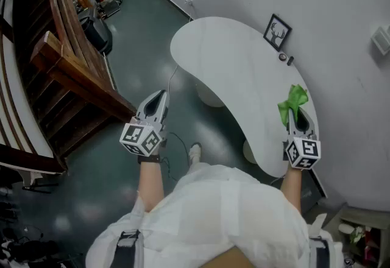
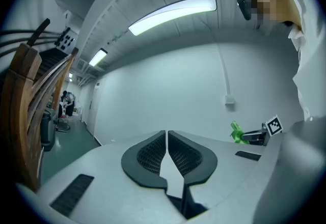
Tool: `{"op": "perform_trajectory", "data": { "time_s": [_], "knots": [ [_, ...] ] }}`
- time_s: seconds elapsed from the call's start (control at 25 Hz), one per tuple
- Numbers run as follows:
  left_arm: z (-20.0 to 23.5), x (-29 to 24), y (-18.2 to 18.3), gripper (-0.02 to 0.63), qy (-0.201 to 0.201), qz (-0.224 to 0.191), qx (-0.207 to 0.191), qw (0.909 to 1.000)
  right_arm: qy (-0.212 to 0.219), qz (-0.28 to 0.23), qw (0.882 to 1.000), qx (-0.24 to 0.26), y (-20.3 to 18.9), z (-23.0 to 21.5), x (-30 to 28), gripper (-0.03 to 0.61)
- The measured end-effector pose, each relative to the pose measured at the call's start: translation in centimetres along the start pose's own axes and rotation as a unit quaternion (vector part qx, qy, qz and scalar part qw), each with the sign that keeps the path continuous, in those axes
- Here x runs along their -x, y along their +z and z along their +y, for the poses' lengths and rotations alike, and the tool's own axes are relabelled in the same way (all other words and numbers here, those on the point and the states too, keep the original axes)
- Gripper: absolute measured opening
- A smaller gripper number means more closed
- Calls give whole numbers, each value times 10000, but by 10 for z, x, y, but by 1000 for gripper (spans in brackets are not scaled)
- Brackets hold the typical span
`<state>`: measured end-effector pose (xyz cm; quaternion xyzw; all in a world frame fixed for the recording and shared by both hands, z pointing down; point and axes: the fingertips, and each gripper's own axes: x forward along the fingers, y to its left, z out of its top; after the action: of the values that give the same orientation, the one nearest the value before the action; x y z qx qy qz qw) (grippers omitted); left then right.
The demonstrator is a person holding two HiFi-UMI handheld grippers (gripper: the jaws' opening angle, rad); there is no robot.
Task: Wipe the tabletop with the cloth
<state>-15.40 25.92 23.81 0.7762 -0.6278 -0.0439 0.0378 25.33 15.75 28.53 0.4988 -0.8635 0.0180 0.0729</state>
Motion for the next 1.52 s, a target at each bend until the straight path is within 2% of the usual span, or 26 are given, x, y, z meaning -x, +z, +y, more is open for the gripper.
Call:
{"op": "perform_trajectory", "data": {
  "time_s": [0.36, 0.92, 1.24, 1.52],
  "knots": [
    [-4, -5, 7, 26, 16, -73, -119, 9999, 138, -238, 9995, 149, 14, 3, -12, 83],
    [12, 5, -1, 26, 58, 60, -69, 9999, 221, -72, 9997, 117, 6, 19, -23, 83],
    [54, -2, -12, 26, 118, 195, 76, 9997, 435, -21, 9990, -119, 11, 48, -61, 83],
    [137, -27, -9, 26, 189, 215, 183, 9994, 471, 148, 9987, -105, 19, 84, -135, 83]
  ]
}}
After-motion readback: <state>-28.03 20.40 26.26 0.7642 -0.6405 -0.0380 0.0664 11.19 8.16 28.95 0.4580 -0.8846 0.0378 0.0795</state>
